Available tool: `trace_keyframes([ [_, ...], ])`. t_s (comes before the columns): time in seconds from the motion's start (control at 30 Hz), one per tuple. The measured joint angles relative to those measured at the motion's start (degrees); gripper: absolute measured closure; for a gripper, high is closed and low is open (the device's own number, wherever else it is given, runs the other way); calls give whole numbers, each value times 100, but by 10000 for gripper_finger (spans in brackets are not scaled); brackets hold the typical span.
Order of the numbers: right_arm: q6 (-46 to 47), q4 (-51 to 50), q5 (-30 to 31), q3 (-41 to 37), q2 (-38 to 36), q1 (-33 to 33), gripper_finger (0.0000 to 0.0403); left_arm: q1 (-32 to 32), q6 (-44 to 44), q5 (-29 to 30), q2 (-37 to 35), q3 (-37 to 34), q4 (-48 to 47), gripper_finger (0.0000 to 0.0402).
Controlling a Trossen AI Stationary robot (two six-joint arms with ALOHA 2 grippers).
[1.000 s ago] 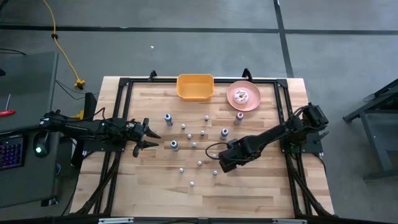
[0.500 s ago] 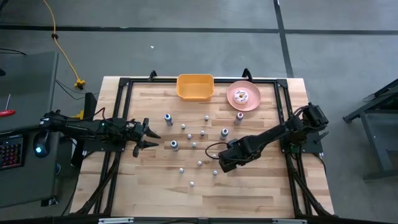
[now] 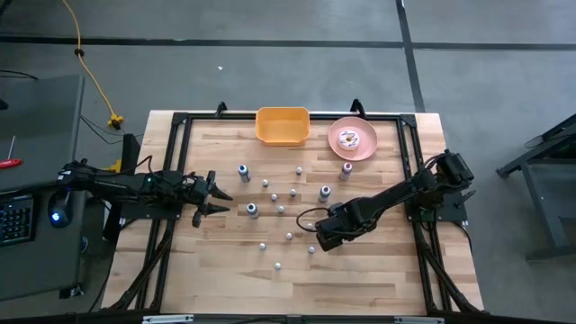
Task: Pick & Place food coloring
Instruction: Put the small orange food coloring bottle into the yellow bin
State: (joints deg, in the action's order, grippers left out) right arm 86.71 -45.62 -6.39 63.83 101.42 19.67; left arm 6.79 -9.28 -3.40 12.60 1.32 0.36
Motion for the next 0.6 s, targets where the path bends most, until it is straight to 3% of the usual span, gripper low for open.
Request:
trace_keyframes([
  [0.6,-66,58,-56,2,47,0,278,-2,2,0,0,2,4,238],
])
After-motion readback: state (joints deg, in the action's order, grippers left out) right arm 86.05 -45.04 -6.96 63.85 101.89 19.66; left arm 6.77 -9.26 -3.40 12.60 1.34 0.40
